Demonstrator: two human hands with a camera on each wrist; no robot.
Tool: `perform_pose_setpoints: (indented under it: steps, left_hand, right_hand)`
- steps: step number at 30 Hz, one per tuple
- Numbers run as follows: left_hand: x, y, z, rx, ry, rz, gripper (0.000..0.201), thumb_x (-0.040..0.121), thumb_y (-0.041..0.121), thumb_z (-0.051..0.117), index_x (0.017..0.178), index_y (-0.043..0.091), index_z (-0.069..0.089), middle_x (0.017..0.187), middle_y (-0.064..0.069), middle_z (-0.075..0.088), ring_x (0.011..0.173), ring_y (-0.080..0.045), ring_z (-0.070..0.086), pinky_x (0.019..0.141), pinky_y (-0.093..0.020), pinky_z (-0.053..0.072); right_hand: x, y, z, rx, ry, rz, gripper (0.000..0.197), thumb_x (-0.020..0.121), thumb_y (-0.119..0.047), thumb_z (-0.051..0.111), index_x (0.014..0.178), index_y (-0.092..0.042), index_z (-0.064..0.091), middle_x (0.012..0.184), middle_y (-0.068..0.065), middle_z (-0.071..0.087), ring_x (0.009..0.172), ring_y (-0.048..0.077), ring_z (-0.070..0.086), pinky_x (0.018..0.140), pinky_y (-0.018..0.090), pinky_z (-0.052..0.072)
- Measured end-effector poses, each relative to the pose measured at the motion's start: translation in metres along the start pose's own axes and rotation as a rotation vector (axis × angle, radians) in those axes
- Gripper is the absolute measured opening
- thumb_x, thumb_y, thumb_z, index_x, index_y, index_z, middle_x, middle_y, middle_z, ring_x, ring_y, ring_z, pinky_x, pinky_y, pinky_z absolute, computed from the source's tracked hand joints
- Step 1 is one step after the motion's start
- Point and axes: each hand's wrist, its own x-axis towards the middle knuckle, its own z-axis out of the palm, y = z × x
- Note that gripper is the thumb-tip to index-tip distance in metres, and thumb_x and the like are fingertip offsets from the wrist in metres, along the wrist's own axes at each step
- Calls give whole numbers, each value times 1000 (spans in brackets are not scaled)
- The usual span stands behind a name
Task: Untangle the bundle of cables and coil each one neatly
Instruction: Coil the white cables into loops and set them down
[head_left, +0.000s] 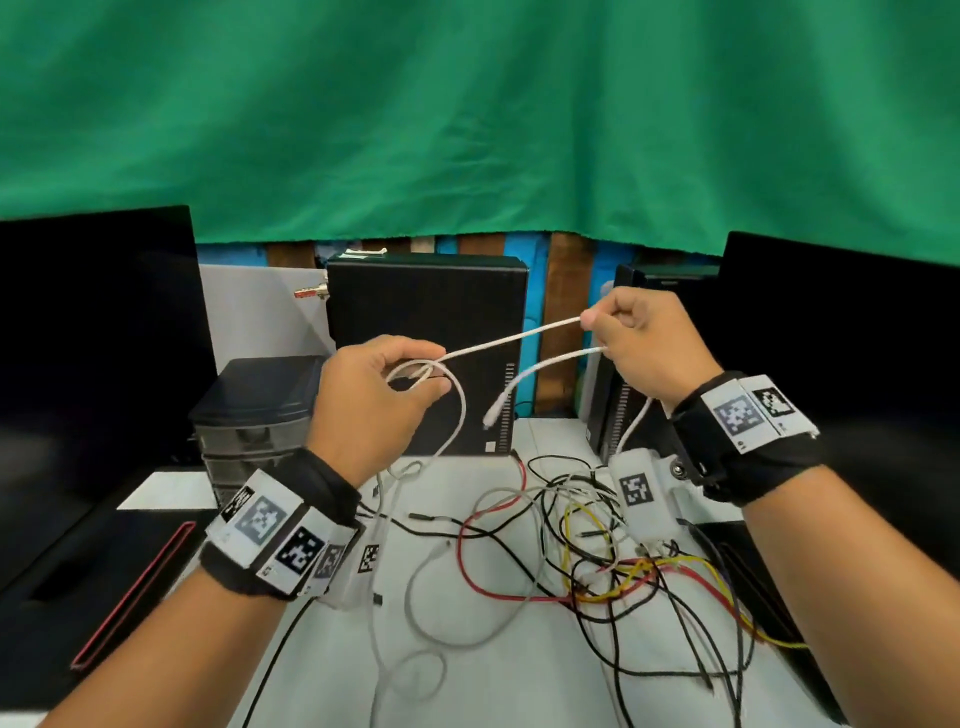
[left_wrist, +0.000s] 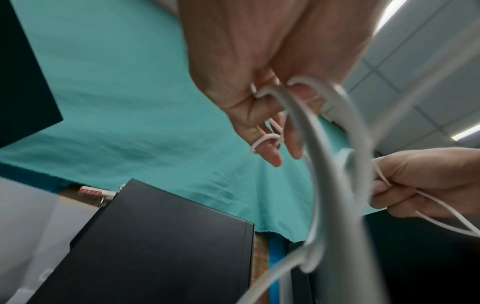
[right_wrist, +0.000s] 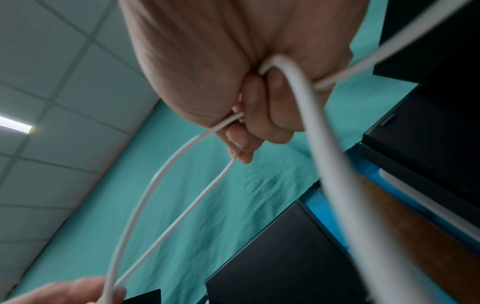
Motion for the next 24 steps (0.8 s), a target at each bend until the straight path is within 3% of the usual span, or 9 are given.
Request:
perform_pose_setpoints:
  steps: [3,6,9,11,14,16,20,24]
  left_hand:
    - [-7,3,3,22,78,51,23,81,14,80,98,28,74,92,15,70,87,2,66,83,-18,55]
    - [-12,7,2,-55,111,58,22,78,14,81,93,28,72,88,17,70,85,3,68,79,-12,54]
    - [-19,13,0,19,137,154,21,78,13,82,93,25,74,88,17,71,84,2,68,80,-12,53]
    - [-23,15,-2,157,-2,234,24,79,13,82,100,23,77,91,13,73,85,0,68,84,-18,55]
    - [-18,15,-2,367,-338,173,35,82,22,79,115,34,72,92,19,73,85,2,66,87,-31,57]
    - [-7,11,-4,385,-380,98,31,83,29,78,113,36,73,86,19,72,80,1,65,84,-34,57]
    - [15,0,-14,314,-253,20,7,86,33,74,92,32,78,77,15,71,72,-3,65,72,-29,56]
    - [23,-13,-25,205,-79,-63,11,88,32,74,85,23,79,76,10,72,74,-5,66,67,-19,48]
  right_hand:
    - [-2,5,-3,-21,-23,8,27,96,-19,64,69,-15,62,56,2,46,52,13,37,55,27,33]
    - [-5,7,-2,-63,-23,-6,26,97,-19,63,72,-12,63,53,-6,43,48,6,35,51,22,31]
    - [-7,11,1,-139,-41,-6,23,97,-21,62,79,-8,68,57,-11,45,52,4,40,54,20,31]
    - [-8,13,2,-151,-36,-10,22,97,-22,63,80,-9,69,59,-10,49,55,6,43,57,21,34]
    - [-9,16,1,-158,-68,-17,21,95,-22,66,77,-12,70,67,-7,57,62,6,49,62,24,39]
    - [-12,16,1,-171,-98,-18,21,95,-21,66,75,-14,69,64,-10,55,60,4,48,60,22,37]
    - [-10,22,-6,-180,-58,-20,23,95,-21,66,76,-10,70,59,-7,51,55,5,43,56,21,35]
    - [1,40,-19,-236,32,59,24,95,-24,66,75,-10,69,54,-3,49,51,11,42,56,26,36]
